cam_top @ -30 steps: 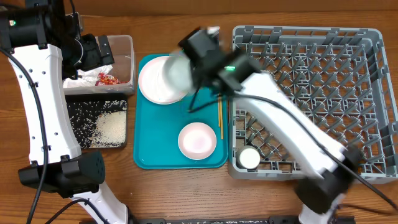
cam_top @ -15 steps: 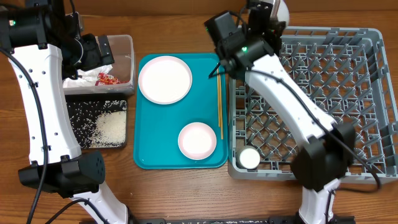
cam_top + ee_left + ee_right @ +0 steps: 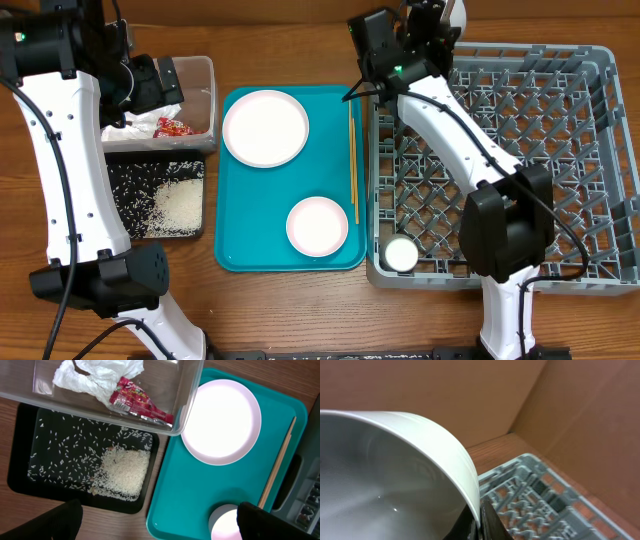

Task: Sort waste into correct bins and load items into the dishwasher
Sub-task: 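Grasp the white bowl with the right gripper and carry it to the rack, then release the bowl in the rack's back-left corner and return to the tray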

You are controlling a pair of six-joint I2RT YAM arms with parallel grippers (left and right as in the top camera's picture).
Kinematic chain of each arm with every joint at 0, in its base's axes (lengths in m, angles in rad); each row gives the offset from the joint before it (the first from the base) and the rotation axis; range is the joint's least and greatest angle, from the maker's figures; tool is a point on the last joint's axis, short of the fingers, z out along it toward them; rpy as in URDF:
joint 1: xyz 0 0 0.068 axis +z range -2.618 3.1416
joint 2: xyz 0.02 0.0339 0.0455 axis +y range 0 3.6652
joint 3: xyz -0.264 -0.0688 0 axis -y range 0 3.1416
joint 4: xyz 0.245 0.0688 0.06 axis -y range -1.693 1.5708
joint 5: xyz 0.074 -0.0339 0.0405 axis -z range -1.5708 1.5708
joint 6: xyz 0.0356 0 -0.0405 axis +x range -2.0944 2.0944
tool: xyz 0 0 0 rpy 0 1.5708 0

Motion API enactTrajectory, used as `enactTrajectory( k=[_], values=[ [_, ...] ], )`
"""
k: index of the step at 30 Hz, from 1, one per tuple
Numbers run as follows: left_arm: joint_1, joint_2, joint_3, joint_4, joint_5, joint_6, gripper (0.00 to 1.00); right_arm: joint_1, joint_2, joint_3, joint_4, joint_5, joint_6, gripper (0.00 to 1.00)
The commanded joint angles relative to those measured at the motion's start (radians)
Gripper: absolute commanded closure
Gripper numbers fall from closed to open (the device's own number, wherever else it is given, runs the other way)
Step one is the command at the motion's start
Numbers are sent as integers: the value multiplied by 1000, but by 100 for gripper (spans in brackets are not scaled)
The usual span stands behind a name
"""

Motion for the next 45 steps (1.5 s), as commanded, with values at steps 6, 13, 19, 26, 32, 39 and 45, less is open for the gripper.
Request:
enactTrajectory(
  k=[6, 13, 19, 26, 32, 39, 45],
  values=[
    [0, -5, 7, 3, 3, 11, 0, -7, 71, 8, -7, -43, -29, 96],
    [0, -5, 7, 3, 3, 11, 0, -7, 109, 7, -69, 5, -19, 96],
    [0, -5, 7, 3, 3, 11, 0, -9, 135, 6, -138, 8, -16, 96],
    [0, -5, 7, 3, 3, 12, 0, 19, 135, 6, -218, 8, -17, 96],
    [0, -5, 7, 3, 3, 11, 0, 64, 135, 6, -311, 7, -17, 79],
    [0, -5, 7, 3, 3, 11, 0, 108, 135, 6, -321, -50, -18, 30],
    [0, -5, 7, 3, 3, 11, 0, 127, 132, 10, -325, -52, -29, 0]
  ],
)
